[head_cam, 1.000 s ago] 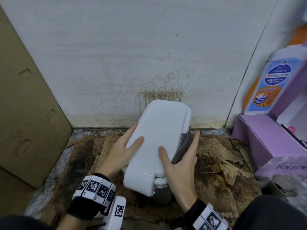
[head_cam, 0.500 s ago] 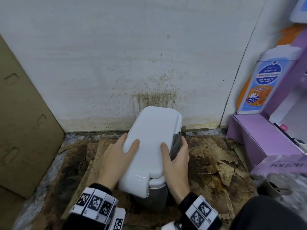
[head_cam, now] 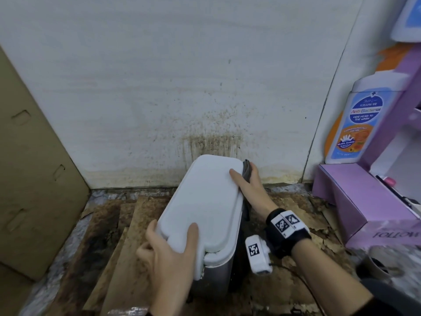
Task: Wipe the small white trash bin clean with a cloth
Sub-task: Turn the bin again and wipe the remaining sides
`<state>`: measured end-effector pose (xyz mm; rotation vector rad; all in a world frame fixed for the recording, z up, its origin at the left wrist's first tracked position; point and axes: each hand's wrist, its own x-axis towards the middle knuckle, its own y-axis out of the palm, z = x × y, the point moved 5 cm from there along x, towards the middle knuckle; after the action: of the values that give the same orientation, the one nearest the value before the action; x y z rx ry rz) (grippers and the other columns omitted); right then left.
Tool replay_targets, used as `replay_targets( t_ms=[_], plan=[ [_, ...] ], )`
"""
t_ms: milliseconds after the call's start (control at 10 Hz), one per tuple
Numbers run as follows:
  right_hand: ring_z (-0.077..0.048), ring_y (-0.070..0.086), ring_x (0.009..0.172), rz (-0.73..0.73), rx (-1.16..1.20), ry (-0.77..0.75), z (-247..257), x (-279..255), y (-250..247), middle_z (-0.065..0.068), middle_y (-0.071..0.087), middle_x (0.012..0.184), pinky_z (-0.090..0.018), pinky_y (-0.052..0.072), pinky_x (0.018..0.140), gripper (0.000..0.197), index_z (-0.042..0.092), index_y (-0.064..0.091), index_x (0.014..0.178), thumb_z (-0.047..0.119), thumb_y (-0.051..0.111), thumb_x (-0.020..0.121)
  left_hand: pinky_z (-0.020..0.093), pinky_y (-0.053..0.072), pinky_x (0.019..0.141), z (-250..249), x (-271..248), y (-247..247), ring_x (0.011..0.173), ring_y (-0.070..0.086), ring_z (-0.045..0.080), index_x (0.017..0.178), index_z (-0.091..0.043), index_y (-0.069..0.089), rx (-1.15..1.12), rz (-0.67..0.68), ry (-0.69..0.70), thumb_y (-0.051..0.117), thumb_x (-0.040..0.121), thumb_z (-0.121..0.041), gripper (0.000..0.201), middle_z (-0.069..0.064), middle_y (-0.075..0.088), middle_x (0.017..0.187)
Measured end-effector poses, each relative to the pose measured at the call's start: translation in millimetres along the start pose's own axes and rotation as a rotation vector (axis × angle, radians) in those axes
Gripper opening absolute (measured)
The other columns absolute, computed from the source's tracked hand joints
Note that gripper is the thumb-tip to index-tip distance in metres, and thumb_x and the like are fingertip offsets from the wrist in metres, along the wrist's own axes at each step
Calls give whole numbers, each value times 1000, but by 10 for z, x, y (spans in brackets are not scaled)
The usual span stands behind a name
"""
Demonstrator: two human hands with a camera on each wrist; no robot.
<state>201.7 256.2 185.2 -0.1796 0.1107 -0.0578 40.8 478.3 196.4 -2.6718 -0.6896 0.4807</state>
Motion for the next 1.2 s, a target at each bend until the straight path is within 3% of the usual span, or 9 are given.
replay_targets(
  t_ms=[100, 200, 300, 400, 500, 700, 800, 900, 1200],
  plan=[
    [-18, 49, 131, 35, 4, -8, 105, 67, -58, 5, 32, 162, -35, 49, 98, 93, 36, 14, 162, 67, 63, 89, 32, 35, 87, 15, -17, -9, 94, 25, 8, 149, -34, 27, -70, -23, 32, 76, 79, -58, 89, 5, 30, 130],
    [-4, 58, 105, 32, -38, -34, 162, 135, -110, 3, 47, 148, -19, 47, 76, 81, 27, 26, 158, 58, 64, 93, 31, 36, 86, 8, -37, -12, 83, 25, 4, 148, -36, 34, -90, -22, 71, 74, 83, -55, 79, 6, 36, 130],
    [3, 57, 99, 19, -34, -35, 175, 186, -104, 7, 52, 134, -18, 48, 70, 75, 28, 36, 151, 55, 70, 90, 30, 37, 87, 17, -21, -18, 74, 28, -35, 149, -38, 36, -114, -15, 99, 72, 85, -55, 75, 7, 40, 133],
    [-1, 58, 100, -2, -15, -29, 191, 215, -86, 7, 54, 129, -20, 49, 71, 70, 28, 40, 146, 49, 74, 89, 29, 36, 88, 27, -2, -49, 73, 18, -45, 150, -40, 38, -120, -17, 121, 71, 86, -54, 73, 6, 40, 133],
    [-4, 60, 104, -57, 21, -55, 178, 201, -76, 11, 54, 124, -21, 49, 71, 66, 27, 42, 142, 46, 76, 89, 28, 35, 87, 38, 7, -86, 74, 22, -41, 148, -40, 41, -95, 7, 147, 68, 89, -51, 66, 7, 44, 131],
    [-15, 57, 115, -282, 158, -78, 54, -91, -97, 7, 52, 132, -31, 48, 88, 62, 28, 42, 139, 40, 77, 89, 37, 55, 92, 53, 317, -246, 105, 63, 6, 131, -48, 57, -26, 51, 256, 58, 70, -74, 66, 2, 63, 124],
    [-18, 52, 125, -466, 224, -86, -43, -367, -95, 5, 49, 139, -38, 46, 99, 65, 30, 41, 140, 42, 77, 87, 48, 57, 95, -78, 482, -393, 118, 63, 20, 124, -58, 60, -50, 68, 323, 62, 74, -70, 51, -9, 69, 123],
    [-21, 45, 136, -612, 265, -73, -158, -654, -49, 1, 44, 147, -47, 42, 113, 76, 29, 39, 145, 49, 77, 82, 51, 56, 99, -185, 694, -487, 122, 64, 19, 149, -39, 51, -45, 154, 317, 67, 71, -73, 86, -10, 65, 137],
    [-19, 18, 151, -655, 244, -28, -238, -1092, 206, 2, 23, 160, -31, 29, 109, 86, 25, 22, 156, 42, 74, 89, 52, 53, 103, -194, 1139, -558, 128, 59, 20, 136, -66, 51, 32, 285, 310, 69, 74, -79, 66, -8, 57, 147]
  ],
)
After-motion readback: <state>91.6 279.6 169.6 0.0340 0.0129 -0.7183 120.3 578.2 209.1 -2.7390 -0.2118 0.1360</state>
